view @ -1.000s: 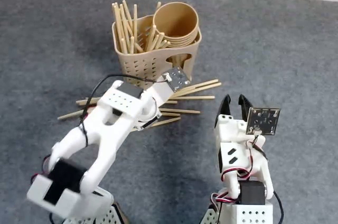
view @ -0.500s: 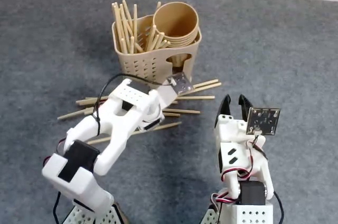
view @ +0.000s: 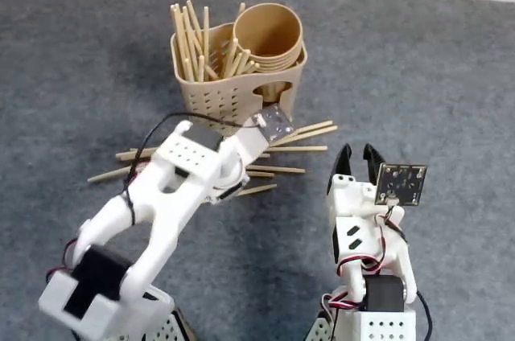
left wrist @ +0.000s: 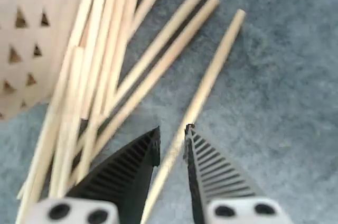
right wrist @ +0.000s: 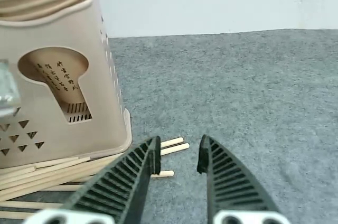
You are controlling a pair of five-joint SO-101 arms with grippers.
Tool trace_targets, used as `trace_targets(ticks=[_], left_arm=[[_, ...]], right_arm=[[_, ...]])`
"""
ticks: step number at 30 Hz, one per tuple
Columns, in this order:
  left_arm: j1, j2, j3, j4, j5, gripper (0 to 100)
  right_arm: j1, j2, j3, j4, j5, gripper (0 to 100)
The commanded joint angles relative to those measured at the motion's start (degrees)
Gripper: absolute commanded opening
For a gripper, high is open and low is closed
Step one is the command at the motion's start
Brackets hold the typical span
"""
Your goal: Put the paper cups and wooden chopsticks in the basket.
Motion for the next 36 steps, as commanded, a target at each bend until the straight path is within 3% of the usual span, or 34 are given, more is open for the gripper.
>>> trace_targets(ticks=[1, 8, 17, 36], left_arm=[[3.03, -4.0, 1.45, -1.76, 0.62, 10], [3.38, 1.36, 1.98, -4.66, -0.44, 10], [1.1, 16.57, -8.75, -2.37, -1.05, 9], [1.98, 18.95, -11.91, 0.53, 0.62, 6]], right_arm=[[0.57, -0.31, -0.84, -1.89, 0.62, 12.4], [0.57, -0.31, -0.84, -1.89, 0.62, 12.4], [0.57, -0.31, -0.84, -1.89, 0.62, 12.4], [0.48, -0.31, -0.84, -1.89, 0.62, 12.4]])
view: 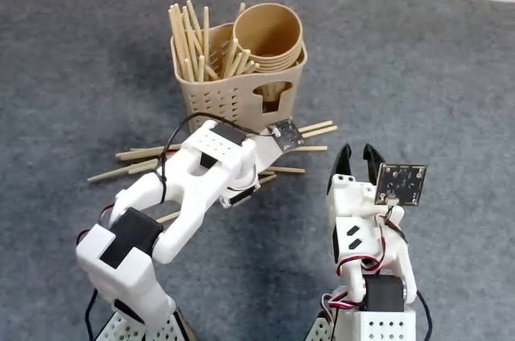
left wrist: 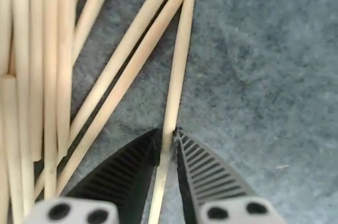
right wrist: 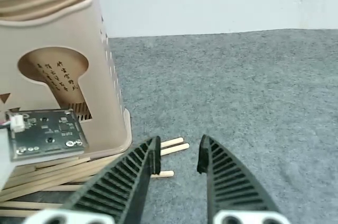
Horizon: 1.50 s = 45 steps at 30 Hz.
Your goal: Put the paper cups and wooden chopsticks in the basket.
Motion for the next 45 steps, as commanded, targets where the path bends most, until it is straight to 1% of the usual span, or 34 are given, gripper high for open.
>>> trace_targets(ticks=[1, 3, 7, 10, 15, 17, 20, 26, 30, 33, 37, 42, 45], left_arm=[[0.04, 0.04, -2.15, 0.44, 0.53, 5], [0.22, 0.04, -2.07, 0.44, 0.53, 0], [0.31, -0.48, -2.07, 3.08, -0.97, 1], [1.63, -0.66, -2.15, 5.45, -1.93, 1], [3.91, -1.1, -2.42, 7.74, -1.85, 1], [4.53, -3.21, -2.15, 8.62, -1.67, 1], [4.44, -8.84, -0.84, 9.93, -1.58, 1], [4.44, -24.75, 7.43, 9.76, -1.49, 1], [4.0, -35.47, 10.59, 9.76, 3.08, 1], [4.0, -42.07, 11.65, 9.67, 5.1, 1], [3.91, -49.98, 13.67, 7.56, 8.88, 1], [3.74, -59.74, 14.64, 6.07, 9.41, 1], [2.42, -65.36, 14.02, 5.45, 10.11, 1]], right_arm=[[0.48, -0.31, -0.84, -1.89, 0.62, 12.4], [0.48, -0.31, -0.84, -1.89, 0.62, 12.4], [0.48, -0.31, -0.84, -1.89, 0.62, 12.4], [0.48, -0.31, -0.84, -1.89, 0.62, 12.4], [0.57, -0.31, -0.84, -1.89, 0.62, 12.4], [0.66, -0.31, -0.84, -1.89, 0.62, 12.4], [0.66, -0.31, -0.84, -1.89, 0.62, 12.4], [0.57, -0.31, -0.75, -1.98, 0.62, 12.4], [0.48, -0.31, -0.75, -1.98, 0.62, 12.4], [0.48, -0.31, -0.75, -1.98, 0.62, 12.3], [0.48, -0.31, -0.75, -1.98, 0.62, 12.3], [0.48, -0.31, -0.57, -1.98, 0.62, 12.3], [0.48, -0.31, -0.48, -1.98, 0.62, 12.3]])
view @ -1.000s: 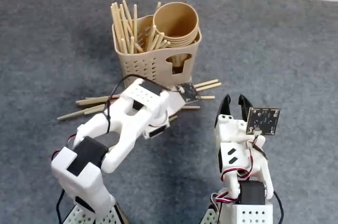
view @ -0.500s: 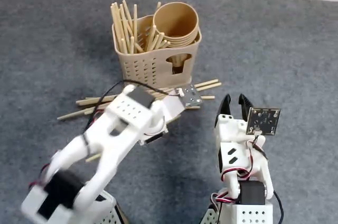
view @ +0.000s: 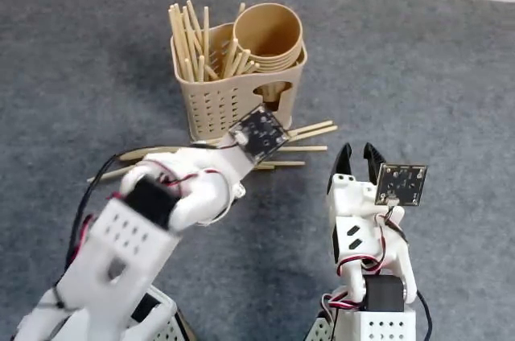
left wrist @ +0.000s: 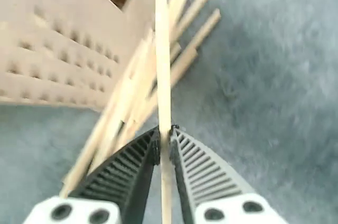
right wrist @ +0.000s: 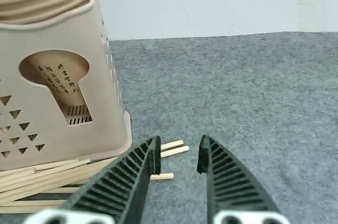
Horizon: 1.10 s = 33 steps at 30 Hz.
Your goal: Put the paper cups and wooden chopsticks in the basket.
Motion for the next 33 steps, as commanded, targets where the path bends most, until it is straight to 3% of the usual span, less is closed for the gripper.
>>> trace_targets(ticks=[1, 6, 12, 22, 28, 33], left_arm=[[-1.63, -7.34, -1.54, -2.46, 2.64, 1], [-6.64, -12.7, -3.91, -10.46, 8.26, 1], [-7.78, -12.97, -7.43, -20.92, 13.27, 1], [-7.87, -12.53, -7.69, -45.8, 14.15, 1], [-13.14, -3.91, -9.89, -55.56, 14.33, 1], [-16.84, 5.23, -12.18, -57.93, 14.51, 1]], right_arm=[[0.48, -0.31, -0.48, -1.45, 0.62, 12.3], [0.48, -0.31, -0.48, -1.45, 0.62, 12.3], [0.48, -0.31, -0.48, -1.45, 0.62, 12.3], [0.48, -0.31, -0.48, -1.45, 0.62, 12.3], [0.48, -0.31, -0.48, -1.45, 0.62, 12.3], [0.48, -0.31, -0.48, -1.45, 0.62, 12.3]])
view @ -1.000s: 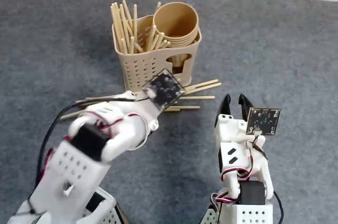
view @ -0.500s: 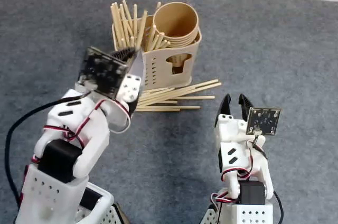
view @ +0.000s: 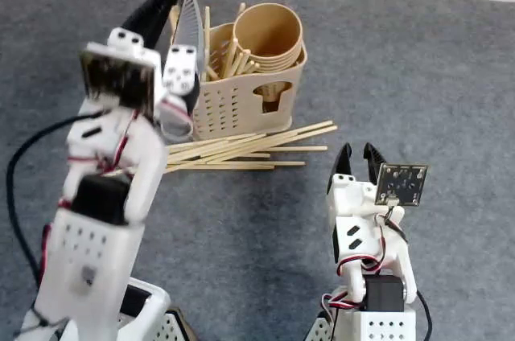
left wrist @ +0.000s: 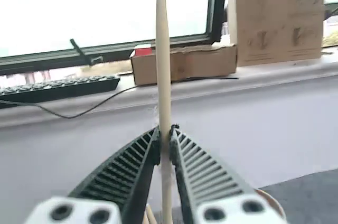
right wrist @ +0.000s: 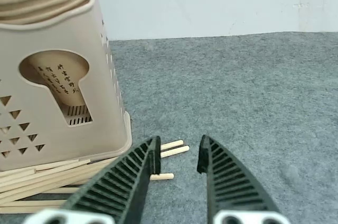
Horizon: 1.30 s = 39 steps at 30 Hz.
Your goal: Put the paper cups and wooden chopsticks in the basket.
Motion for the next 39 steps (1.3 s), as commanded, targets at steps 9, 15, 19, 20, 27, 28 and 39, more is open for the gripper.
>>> trace_targets(ticks=[9, 15, 19, 20, 27, 28, 39], left_arm=[[-2.15, 10.95, -3.03, -1.14, 0.62, 4], [-2.24, 10.86, -4.0, 6.95, 7.91, 14], [-3.38, 10.86, -5.67, 10.81, 7.91, 15], [-4.0, 10.86, -5.93, 11.43, 8.09, 15], [-4.18, 10.77, -9.71, 22.51, 8.18, 14], [-4.26, 10.77, -10.59, 24.18, 8.18, 14], [-4.18, -6.55, -9.8, 37.63, 6.42, 8]], right_arm=[[0.48, -0.31, -0.31, -3.56, 0.62, 12.3], [0.48, -0.31, 1.01, -4.26, 0.7, 12.4], [0.48, -0.31, 1.01, -4.26, 0.7, 12.4], [0.48, -0.31, 1.01, -4.26, 0.7, 12.4], [0.66, -0.31, 1.1, -4.26, 0.7, 12.3], [0.66, -0.31, 1.1, -4.26, 0.7, 12.3], [0.75, 0.22, 1.19, -4.26, 0.7, 12.2]])
